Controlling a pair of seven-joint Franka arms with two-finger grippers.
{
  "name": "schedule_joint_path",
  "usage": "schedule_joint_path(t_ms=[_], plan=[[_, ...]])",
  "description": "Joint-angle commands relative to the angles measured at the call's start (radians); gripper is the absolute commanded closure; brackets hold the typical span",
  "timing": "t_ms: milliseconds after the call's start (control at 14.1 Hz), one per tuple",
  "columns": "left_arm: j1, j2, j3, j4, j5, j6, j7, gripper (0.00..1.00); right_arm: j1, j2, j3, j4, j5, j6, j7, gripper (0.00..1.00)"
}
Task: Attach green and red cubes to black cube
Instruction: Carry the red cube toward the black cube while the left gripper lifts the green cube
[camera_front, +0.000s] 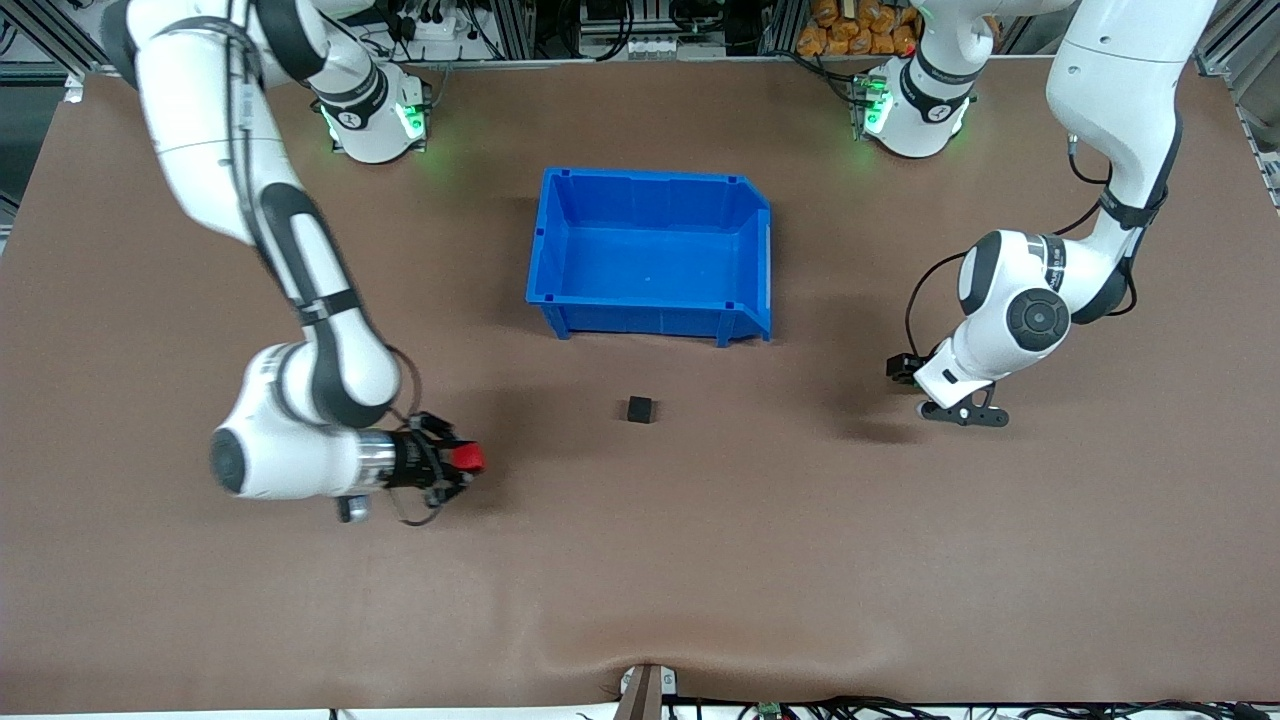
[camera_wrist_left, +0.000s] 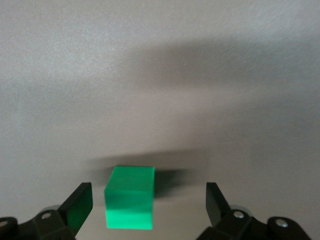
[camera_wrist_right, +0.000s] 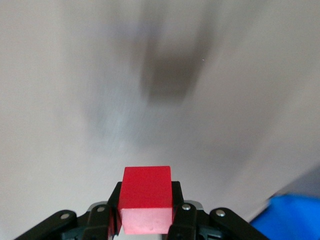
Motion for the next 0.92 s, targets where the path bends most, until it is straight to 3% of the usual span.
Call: schedule_joint_path(t_ms=[0,71,213,284,568,852], plan=[[0.015,0.014,-0.003,-0.006,0.070,0.021,-0.024,0.00,0.088,0.039,-0.013,0.007,0.087,0.093,0.097,1.00],[0.015,0.017,-0.003,-0.003,0.076,0.021,-0.024,0.00,0.106,0.042,-0.013,-0.008,0.085,0.123,0.129,1.00],[0.017,0.020,-0.003,0.000,0.078,0.021,-0.024,0.82,0.155,0.051,-0.013,-0.030,0.088,0.159,0.144,1.00],[0.017,0.020,-0.003,0.001,0.076,0.021,-0.024,1.00,0.175,0.054,-0.013,-0.043,0.088,0.177,0.145,1.00],[0.015,0.019,-0.003,0.021,0.072,0.020,-0.056,1.00,0.237,0.053,-0.013,-0.071,0.088,0.208,0.223,1.00],[-0.029,0.017,-0.009,0.130,0.061,-0.041,-0.361,1.00,0.277,0.050,-0.013,-0.105,0.088,0.229,0.263,1.00]])
